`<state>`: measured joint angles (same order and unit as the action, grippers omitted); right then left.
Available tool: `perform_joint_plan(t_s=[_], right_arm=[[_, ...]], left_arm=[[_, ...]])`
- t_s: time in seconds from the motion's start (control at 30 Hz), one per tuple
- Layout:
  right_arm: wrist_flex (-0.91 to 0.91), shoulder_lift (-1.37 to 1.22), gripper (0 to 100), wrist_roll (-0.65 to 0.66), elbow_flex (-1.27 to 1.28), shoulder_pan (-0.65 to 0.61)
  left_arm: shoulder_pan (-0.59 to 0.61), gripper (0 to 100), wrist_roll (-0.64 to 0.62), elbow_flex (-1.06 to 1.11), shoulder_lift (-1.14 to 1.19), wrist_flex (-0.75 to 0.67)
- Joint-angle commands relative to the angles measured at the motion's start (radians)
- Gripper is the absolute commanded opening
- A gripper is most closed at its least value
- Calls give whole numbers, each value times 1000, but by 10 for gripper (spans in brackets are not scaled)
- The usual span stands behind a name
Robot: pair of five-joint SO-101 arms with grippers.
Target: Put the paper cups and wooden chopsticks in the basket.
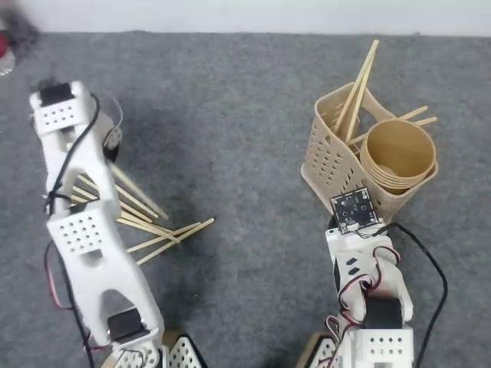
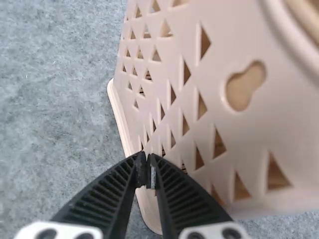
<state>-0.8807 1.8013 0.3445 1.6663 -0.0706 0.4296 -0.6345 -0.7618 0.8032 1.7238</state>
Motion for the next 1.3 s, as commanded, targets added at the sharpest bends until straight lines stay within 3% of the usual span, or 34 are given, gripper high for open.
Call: perform_joint_plan(t_s=[0.0, 0.4, 0.67, 1.0, 1.27], right_arm=[[21, 13, 8, -3, 6, 15], [21, 13, 8, -3, 6, 15], [21, 13, 8, -3, 5, 15], [19, 13, 8, -3, 6, 15], [21, 13, 8, -3, 6, 15]], left_arm=[[-66, 13, -5, -18, -190, 32], [-212, 13, -2, -21, -423, 32], [-219, 12, 92, -21, -534, 28], [-189, 12, 98, -31, -555, 5], [-325, 12, 160, -338, -694, -2]])
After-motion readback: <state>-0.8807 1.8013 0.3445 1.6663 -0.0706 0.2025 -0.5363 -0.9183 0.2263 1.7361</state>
